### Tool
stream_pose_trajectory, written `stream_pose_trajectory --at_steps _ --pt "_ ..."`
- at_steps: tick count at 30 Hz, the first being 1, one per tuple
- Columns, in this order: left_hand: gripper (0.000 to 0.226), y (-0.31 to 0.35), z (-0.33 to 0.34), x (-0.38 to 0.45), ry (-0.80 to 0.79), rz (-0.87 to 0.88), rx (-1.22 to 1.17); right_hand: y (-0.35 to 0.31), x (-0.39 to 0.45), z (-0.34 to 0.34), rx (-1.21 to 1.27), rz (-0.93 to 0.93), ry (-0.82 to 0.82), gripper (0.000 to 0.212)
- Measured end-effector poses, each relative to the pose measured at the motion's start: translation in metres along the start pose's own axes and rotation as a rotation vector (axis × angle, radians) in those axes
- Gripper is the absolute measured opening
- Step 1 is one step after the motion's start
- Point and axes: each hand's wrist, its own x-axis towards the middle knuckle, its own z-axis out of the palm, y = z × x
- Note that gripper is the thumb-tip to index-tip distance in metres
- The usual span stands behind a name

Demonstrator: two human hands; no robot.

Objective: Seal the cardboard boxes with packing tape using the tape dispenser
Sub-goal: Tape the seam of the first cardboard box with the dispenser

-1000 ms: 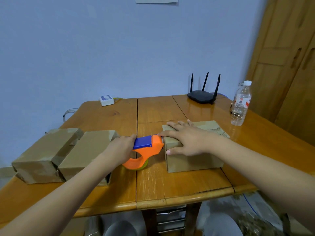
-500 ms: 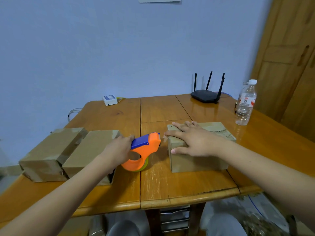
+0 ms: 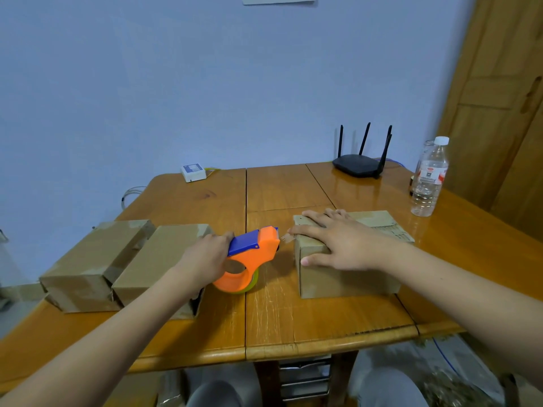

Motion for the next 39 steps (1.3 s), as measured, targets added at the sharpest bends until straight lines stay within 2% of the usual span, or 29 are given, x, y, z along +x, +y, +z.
stream_pose_trajectory --at_steps 9,16,19,39 --pt "0.027 0.025 0.000 0.006 0.068 0.090 0.026 0.017 -0.024 -0.002 -0.013 0.043 -0.015 0.071" --pt "0.026 0.019 -0.002 0.001 0.066 0.089 0.055 0.027 -0.030 0.000 0.002 0.062 -0.012 0.071" --pt "0.025 0.031 -0.004 0.000 0.088 0.152 0.136 0.031 -0.031 0.001 0.004 0.066 -0.003 0.072" --pt "0.022 0.091 -0.029 0.024 -0.065 0.194 0.419 0.029 -0.034 -0.001 -0.013 0.043 -0.020 0.067"
